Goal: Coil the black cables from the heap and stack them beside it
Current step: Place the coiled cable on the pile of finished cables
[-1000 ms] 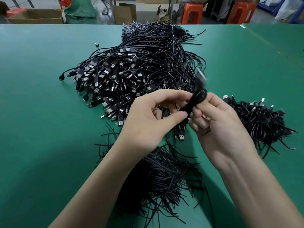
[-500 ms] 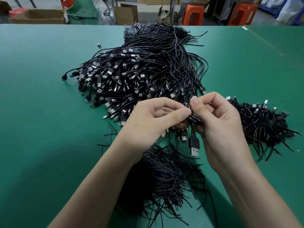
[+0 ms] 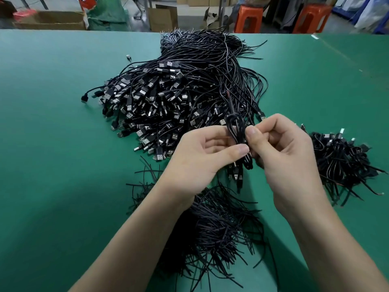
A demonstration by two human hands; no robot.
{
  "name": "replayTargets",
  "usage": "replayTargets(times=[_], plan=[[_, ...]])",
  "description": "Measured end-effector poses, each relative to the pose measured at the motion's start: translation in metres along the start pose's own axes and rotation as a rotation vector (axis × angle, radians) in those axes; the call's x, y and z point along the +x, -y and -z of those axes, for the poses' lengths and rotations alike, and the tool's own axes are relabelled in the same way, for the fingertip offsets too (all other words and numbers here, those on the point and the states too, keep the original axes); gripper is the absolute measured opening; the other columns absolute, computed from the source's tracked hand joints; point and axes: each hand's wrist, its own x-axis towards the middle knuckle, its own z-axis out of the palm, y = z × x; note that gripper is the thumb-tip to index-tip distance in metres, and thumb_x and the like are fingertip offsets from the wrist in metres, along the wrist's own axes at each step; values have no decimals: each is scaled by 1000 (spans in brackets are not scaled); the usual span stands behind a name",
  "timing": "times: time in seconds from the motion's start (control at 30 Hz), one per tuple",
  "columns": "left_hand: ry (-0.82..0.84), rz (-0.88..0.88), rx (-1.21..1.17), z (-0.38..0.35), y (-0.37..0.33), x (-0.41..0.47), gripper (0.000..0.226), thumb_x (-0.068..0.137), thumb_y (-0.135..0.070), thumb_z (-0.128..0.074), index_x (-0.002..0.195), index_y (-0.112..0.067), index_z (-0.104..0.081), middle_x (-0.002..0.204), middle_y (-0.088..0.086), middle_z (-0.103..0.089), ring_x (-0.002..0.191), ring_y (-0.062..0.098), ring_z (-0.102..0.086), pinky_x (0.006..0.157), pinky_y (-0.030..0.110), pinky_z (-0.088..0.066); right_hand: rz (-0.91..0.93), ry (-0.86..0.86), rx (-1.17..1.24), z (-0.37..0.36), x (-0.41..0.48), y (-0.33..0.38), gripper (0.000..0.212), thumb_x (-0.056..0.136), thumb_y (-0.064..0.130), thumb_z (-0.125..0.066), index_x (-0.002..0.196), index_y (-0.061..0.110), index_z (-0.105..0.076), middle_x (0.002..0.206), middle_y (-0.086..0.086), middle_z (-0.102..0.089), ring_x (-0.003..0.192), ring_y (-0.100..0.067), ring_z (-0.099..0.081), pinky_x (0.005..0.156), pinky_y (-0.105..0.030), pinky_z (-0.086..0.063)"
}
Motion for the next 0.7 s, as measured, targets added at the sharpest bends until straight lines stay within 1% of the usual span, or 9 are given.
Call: replayTargets(times=[0.1, 0.13, 0.23, 0.3, 0.33, 0.4, 0.47, 0.57, 0.7], plan=[[-91, -221, 291, -3, -1, -2, 23, 84, -2, -82, 100, -19, -78, 88, -9, -78, 78, -3, -67, 72, 9, -49, -288, 32, 376, -1, 0, -1, 24, 90, 19, -68, 67, 21, -62, 57, 6, -48, 47, -4, -38, 48, -15, -37], [-116, -303, 419, -3, -2, -2, 23, 84, -4, -82, 100, -21, -79, 89, -12, -76, 81, -3, -67, 73, 8, -47, -370, 36, 461, -1, 0, -1, 24, 86, 19, -69, 63, 23, -63, 56, 6, -47, 44, -4, -36, 45, -14, -36], [-65, -625, 729, 3, -2, -3, 24, 92, -4, -76, 109, -20, -79, 100, -7, -70, 96, 10, -66, 85, 27, -53, -510, 56, 582, -1, 3, -1, 20, 74, 9, -70, 57, 20, -66, 54, 4, -45, 41, -3, -31, 38, -15, -29], [-29, -779, 817, 10, 0, -1, 21, 97, -3, -70, 111, -17, -80, 101, -1, -67, 96, 17, -65, 82, 36, -54, -549, 93, 621, -1, 2, 0, 9, 61, 14, -74, 64, 16, -65, 53, 6, -42, 44, -4, -30, 38, -15, -25], [-27, -814, 839, 13, 1, 0, 21, 98, -4, -69, 111, -16, -80, 102, 1, -67, 95, 19, -64, 80, 37, -53, -562, 115, 622, 0, 1, 1, 15, 59, 16, -74, 71, 14, -64, 52, 7, -42, 47, -5, -31, 39, -15, -25], [-36, -821, 845, 16, 1, 0, 21, 99, -4, -69, 111, -17, -80, 103, 2, -65, 92, 18, -64, 77, 35, -53, -566, 169, 560, 1, -1, 2, 22, 66, 19, -75, 84, 13, -63, 54, 7, -43, 50, -6, -33, 41, -16, -26], [-70, -806, 842, 17, 3, 0, 20, 98, -3, -69, 107, -17, -81, 103, 0, -65, 90, 17, -64, 75, 34, -54, -531, 192, 434, 2, -1, 3, 9, 86, 26, -70, 87, 18, -67, 64, 5, -48, 54, -8, -42, 44, -18, -32], [-110, -763, 845, 16, 2, 1, 21, 96, 0, -69, 105, -15, -81, 103, -5, -71, 94, 12, -68, 80, 33, -56, -471, 167, 283, 6, 1, 5, 27, 98, 44, -58, 100, 21, -72, 83, -3, -63, 68, -14, -60, 50, -23, -40], [-44, -622, 832, 14, -1, 2, 24, 96, -6, -70, 113, -21, -78, 108, -13, -76, 106, 3, -69, 93, 32, -56, -375, 136, 186, 15, 5, 6, 21, 99, 31, -63, 113, 15, -68, 91, -7, -76, 74, -16, -72, 52, -22, -50]])
